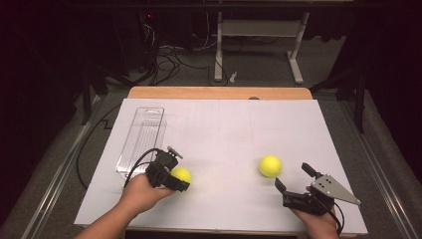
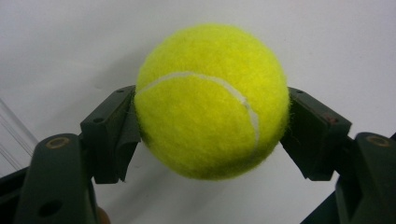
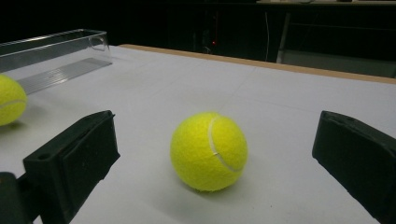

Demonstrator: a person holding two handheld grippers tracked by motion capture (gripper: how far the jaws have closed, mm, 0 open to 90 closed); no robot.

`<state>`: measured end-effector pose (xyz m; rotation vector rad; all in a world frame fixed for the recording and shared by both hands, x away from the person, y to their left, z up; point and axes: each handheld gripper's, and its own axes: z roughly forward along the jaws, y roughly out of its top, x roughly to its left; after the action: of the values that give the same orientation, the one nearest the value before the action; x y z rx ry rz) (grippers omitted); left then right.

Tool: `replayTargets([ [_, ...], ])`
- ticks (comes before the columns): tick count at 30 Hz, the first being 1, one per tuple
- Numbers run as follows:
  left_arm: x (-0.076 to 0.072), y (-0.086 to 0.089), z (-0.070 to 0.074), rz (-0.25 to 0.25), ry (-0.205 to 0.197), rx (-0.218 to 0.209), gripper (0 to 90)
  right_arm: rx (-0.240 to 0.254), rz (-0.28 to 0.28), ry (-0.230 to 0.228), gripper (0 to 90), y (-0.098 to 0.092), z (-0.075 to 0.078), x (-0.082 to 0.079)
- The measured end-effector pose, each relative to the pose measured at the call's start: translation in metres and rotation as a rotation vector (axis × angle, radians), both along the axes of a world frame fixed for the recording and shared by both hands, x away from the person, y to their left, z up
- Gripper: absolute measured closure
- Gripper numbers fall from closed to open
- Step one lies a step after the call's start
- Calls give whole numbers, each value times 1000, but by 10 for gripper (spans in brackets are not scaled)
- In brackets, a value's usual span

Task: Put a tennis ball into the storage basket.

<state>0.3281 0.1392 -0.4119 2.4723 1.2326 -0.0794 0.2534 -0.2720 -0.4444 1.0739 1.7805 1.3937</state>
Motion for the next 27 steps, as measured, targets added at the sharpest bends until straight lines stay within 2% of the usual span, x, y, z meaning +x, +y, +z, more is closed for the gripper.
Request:
replayTargets([
  [7, -3, 3, 6, 1, 9, -12, 268, -1, -2, -1, 7, 0, 0, 0],
  [12, -4, 8, 19, -2, 18, -19, 268, -2, -2, 0, 7, 1, 0, 0],
  [14, -3, 10, 26, -11, 14, -7, 269, -3, -2, 1, 7, 1, 0, 0],
  [20, -2, 19, 42, -8, 17, -7, 268, -2, -2, 0, 7, 1, 0, 0],
  [21, -4, 17, 41, 48, -1, -39, 269, -2, -2, 0, 7, 1, 0, 0],
  [23, -3, 21, 46, 56, 3, -46, 269, -3, -1, 1, 7, 1, 0, 0],
  [24, -4, 20, 46, 88, -2, -61, 269, -3, -1, 0, 7, 1, 0, 0],
  [25, -3, 23, 49, 61, 10, -44, 269, -3, -1, 1, 7, 1, 0, 0],
  [27, -3, 26, 52, 73, 17, -51, 269, -5, 0, 1, 7, 1, -1, 0],
])
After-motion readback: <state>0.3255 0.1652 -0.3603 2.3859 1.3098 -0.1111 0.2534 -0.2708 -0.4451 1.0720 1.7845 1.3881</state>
